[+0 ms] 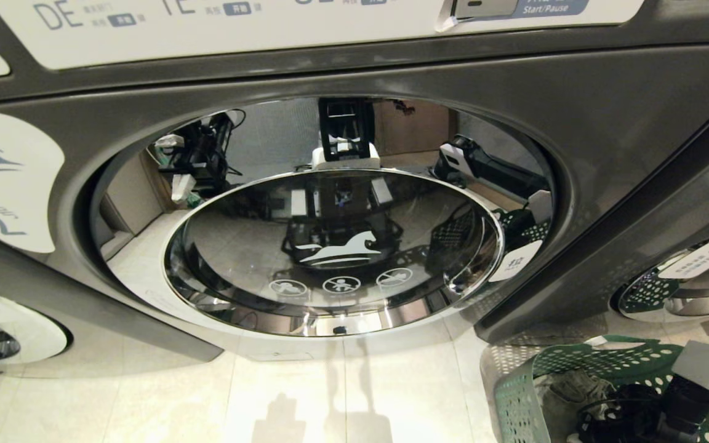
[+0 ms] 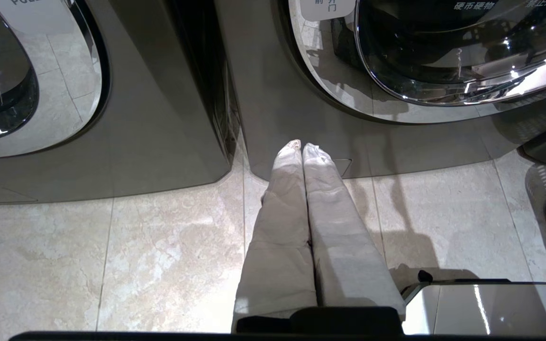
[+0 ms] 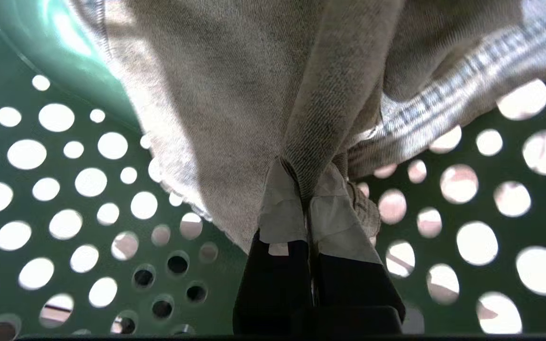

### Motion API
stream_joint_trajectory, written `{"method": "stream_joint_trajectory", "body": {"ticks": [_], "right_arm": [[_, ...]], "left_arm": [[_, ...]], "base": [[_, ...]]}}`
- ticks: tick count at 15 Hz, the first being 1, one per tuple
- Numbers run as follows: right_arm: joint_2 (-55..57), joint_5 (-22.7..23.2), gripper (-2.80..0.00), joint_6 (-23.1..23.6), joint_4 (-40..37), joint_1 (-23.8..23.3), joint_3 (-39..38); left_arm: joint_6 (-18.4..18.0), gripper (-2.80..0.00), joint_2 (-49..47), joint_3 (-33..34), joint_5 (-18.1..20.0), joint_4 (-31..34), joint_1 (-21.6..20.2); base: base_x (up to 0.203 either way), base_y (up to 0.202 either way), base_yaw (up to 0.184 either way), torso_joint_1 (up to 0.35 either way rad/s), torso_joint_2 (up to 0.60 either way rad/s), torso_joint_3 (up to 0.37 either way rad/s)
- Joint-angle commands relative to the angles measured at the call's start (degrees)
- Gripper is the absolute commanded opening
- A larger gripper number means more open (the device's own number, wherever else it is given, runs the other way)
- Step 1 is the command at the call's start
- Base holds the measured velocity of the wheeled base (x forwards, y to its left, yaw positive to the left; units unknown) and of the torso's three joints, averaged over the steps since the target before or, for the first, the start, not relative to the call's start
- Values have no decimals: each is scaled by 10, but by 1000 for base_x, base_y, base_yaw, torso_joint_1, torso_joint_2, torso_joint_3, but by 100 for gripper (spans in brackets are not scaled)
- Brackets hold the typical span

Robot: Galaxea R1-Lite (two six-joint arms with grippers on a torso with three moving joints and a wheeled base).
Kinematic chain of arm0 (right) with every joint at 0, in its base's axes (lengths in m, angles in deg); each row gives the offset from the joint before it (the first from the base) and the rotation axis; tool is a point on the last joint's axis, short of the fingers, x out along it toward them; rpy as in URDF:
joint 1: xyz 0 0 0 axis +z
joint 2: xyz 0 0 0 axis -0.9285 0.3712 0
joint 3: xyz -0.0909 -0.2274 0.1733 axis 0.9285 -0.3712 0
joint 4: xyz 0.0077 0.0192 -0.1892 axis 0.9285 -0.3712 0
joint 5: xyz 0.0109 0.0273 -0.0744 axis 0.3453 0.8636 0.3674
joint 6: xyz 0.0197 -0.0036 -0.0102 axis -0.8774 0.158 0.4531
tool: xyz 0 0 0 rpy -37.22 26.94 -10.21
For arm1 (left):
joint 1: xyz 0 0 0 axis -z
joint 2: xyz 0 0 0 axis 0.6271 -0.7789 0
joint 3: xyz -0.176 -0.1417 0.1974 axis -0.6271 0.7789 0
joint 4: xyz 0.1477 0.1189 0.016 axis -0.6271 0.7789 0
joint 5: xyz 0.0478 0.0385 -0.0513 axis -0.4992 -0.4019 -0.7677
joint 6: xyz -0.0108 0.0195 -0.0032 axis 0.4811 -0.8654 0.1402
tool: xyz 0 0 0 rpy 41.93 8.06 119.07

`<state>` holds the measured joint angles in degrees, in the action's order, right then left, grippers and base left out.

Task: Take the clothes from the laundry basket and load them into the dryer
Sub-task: Take the clothes out of the basket

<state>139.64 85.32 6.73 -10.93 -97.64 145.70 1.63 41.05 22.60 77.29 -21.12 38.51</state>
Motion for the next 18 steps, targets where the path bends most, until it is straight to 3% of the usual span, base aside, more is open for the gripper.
{"method": "stream_joint_trajectory", "body": {"ticks": [1,12,18], "right_arm": [[-30,2,-280,-2,2,-5,-22],[-302,8,-280,-2,1,-129,-201],[-507,32,-280,2,2,-144,-327]], "left_arm": [[0,-280,0,1,0,0,0],[0,-280,0,0,0,0,0],[0,-280,0,1,0,0,0]], "base": [[0,0,0,0,0,0],[0,0,0,0,0,0],[0,0,0,0,0,0]]}}
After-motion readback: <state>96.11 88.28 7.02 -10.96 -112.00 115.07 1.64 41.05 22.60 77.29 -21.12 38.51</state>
